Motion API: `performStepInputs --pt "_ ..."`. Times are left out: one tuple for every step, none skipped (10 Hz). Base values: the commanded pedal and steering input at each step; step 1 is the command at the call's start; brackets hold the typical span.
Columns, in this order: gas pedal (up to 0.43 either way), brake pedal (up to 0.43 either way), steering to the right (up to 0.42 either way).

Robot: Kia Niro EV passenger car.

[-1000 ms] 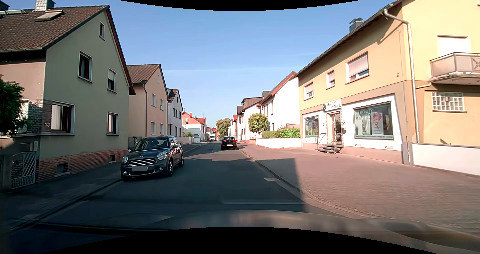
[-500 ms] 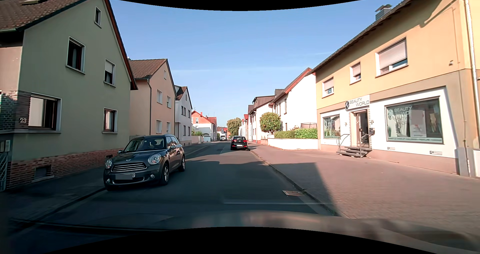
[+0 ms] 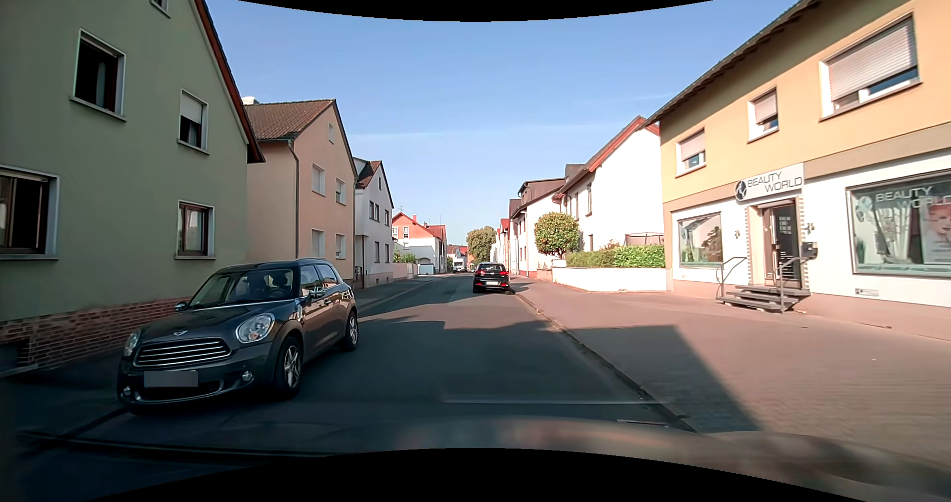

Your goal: Follow the waypoints while adhering to traffic rules and regulations

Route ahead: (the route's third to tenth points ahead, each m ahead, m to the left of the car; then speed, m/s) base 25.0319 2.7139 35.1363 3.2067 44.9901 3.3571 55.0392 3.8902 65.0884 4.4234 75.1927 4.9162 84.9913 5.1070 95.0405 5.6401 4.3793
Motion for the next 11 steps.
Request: performStepInputs --pt "0.189 0.000 -0.091" --pt "0.189 0.000 -0.090" --pt "0.189 0.000 -0.090" --pt "0.189 0.000 -0.090" --pt "0.189 0.000 -0.091" --pt "0.189 0.000 -0.091" --pt "0.189 0.000 -0.093" --pt "0.189 0.000 -0.094" --pt "0.189 0.000 -0.093" --pt "0.189 0.000 -0.093" --pt "0.189 0.000 -0.093"
